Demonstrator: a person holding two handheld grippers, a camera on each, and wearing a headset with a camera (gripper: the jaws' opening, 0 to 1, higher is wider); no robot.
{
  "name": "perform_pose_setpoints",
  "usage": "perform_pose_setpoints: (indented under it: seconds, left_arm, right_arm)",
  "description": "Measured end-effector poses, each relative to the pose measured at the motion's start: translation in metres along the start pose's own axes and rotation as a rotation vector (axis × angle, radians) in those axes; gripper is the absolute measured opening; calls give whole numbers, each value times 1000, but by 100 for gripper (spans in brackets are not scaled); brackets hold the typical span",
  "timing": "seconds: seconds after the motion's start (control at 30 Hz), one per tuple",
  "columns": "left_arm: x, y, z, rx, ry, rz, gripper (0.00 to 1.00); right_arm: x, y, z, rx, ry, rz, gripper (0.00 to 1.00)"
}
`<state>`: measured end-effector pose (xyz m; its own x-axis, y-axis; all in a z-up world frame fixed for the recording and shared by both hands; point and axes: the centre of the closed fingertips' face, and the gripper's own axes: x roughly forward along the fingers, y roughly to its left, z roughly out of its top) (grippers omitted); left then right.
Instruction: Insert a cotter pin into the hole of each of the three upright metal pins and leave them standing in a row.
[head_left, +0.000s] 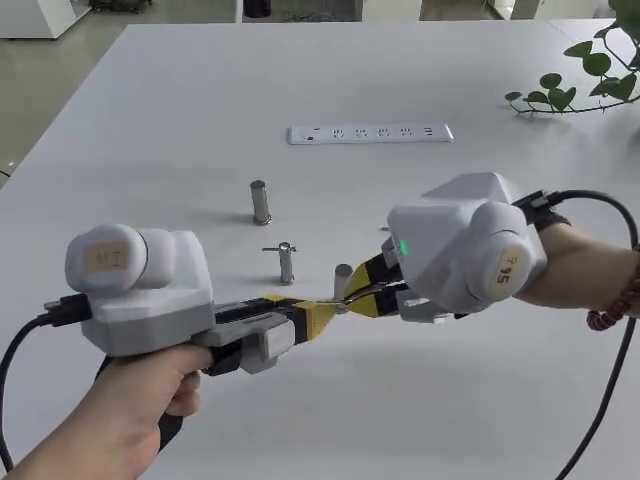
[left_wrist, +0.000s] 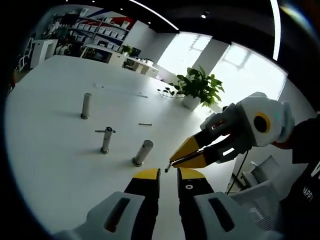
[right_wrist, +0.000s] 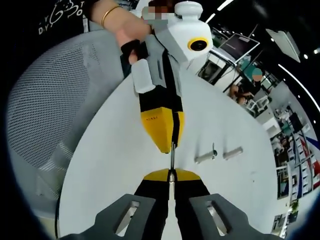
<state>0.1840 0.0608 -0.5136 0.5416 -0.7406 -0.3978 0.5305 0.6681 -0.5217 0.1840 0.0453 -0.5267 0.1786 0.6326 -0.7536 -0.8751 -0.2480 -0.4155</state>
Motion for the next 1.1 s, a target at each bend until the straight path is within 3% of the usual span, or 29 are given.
perform_pose_setpoints:
  seconds: [0.5, 0.77, 1.1]
  left_arm:
    - [1, -2, 1, -71, -23, -29, 3]
    - [1, -4, 0, -78, -23, -33, 1]
    - [-1, -5, 2, 43, -26, -24, 0]
  right_arm:
    - [0, 1, 12, -44, -19, -3, 0]
    - [0, 2, 14, -50, -23, -7, 0]
    - [-1, -3, 15, 18, -48, -19, 0]
